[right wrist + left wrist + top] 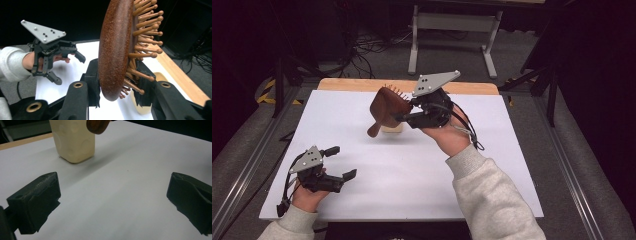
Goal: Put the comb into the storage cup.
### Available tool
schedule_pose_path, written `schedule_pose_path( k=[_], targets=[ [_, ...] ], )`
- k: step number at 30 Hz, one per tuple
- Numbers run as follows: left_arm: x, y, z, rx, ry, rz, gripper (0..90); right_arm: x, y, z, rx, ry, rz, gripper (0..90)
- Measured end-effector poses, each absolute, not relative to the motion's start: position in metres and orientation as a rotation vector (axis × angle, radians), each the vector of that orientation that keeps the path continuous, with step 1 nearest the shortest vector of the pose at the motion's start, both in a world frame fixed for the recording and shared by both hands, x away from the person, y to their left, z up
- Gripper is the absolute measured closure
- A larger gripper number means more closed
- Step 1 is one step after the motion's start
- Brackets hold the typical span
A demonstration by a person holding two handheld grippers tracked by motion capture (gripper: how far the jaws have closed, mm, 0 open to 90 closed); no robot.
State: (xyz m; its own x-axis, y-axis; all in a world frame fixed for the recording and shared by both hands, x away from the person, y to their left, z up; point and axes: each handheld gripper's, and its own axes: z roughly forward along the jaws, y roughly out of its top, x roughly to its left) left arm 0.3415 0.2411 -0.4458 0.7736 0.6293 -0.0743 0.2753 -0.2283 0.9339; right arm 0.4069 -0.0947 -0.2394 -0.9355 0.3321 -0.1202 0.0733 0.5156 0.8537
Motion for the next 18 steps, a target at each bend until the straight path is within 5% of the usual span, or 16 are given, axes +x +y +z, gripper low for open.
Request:
schedule_pose_path(
  k=[18],
  targets=[
    [0.348,0.257,-0.451,1.787,0.78,0.41,0.2,0.431,-0.099,-0.221,0.388,2.42,1.377,62.2]
  ],
)
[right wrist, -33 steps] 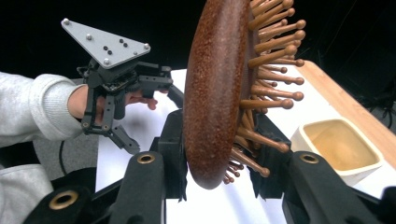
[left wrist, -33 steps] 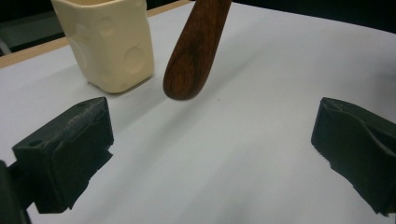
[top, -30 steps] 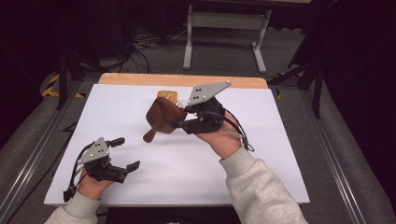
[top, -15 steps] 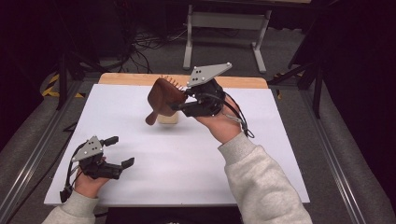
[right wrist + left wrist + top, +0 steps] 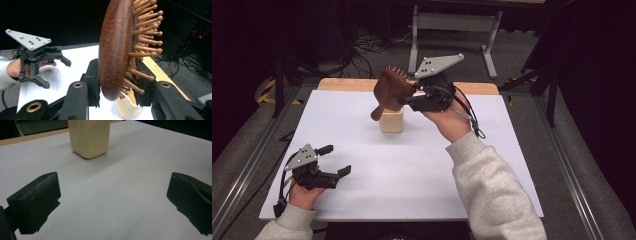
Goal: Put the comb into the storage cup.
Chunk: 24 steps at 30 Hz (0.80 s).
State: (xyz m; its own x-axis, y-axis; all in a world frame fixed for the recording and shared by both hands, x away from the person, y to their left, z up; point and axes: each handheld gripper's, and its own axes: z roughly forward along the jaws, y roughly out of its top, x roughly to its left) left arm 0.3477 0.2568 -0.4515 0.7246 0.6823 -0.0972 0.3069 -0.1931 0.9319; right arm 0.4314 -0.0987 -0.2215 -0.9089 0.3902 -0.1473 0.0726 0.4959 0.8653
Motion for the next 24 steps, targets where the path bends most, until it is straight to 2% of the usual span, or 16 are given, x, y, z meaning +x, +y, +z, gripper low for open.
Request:
schedule_pose_path(
  k=[24],
  targets=[
    [0.349,0.257,-0.455,1.801,0.794,0.438,0.2,0.462,-0.107,-0.23,0.518,2.318,1.362,62.1]
  ],
)
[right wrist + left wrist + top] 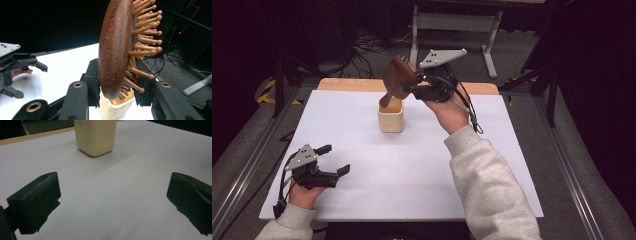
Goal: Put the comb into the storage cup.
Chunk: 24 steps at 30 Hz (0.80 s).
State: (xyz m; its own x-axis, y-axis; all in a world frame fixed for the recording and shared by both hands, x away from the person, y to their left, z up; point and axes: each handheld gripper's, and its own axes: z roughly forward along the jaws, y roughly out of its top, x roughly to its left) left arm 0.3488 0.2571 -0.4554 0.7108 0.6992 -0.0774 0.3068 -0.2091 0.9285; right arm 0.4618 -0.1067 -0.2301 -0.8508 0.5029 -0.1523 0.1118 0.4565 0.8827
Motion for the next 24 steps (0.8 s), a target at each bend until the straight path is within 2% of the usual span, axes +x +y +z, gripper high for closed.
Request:
schedule_pose_path(
  k=[24],
  targets=[
    [0.348,0.255,-0.456,1.815,0.784,0.45,0.2,0.487,-0.099,-0.248,0.609,2.348,1.315,61.9]
  ],
)
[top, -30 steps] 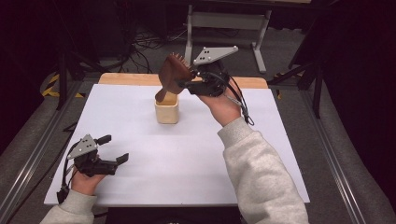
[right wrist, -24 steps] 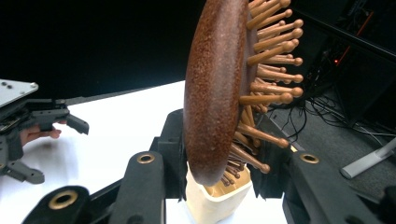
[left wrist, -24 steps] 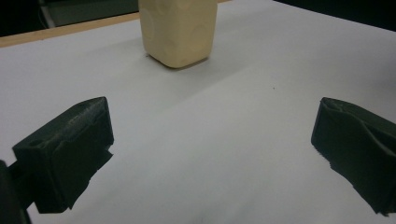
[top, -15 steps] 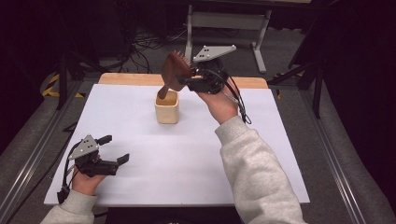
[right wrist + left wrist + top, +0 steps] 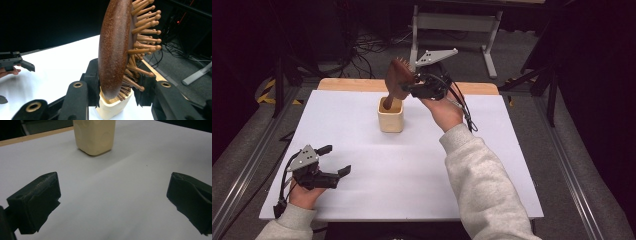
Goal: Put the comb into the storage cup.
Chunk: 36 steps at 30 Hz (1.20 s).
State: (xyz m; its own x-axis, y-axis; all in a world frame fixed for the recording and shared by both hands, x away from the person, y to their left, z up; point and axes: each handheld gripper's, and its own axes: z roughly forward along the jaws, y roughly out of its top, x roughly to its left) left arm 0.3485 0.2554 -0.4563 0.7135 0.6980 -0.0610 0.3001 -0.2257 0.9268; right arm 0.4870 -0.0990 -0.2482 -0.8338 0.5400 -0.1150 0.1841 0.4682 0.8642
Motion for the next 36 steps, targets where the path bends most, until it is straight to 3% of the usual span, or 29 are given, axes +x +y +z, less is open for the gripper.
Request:
schedule_pose_path(
  k=[36],
  targets=[
    [0.349,0.256,-0.456,1.814,0.776,0.438,0.3,0.518,-0.079,-0.286,0.693,2.48,1.23,61.5]
  ],
)
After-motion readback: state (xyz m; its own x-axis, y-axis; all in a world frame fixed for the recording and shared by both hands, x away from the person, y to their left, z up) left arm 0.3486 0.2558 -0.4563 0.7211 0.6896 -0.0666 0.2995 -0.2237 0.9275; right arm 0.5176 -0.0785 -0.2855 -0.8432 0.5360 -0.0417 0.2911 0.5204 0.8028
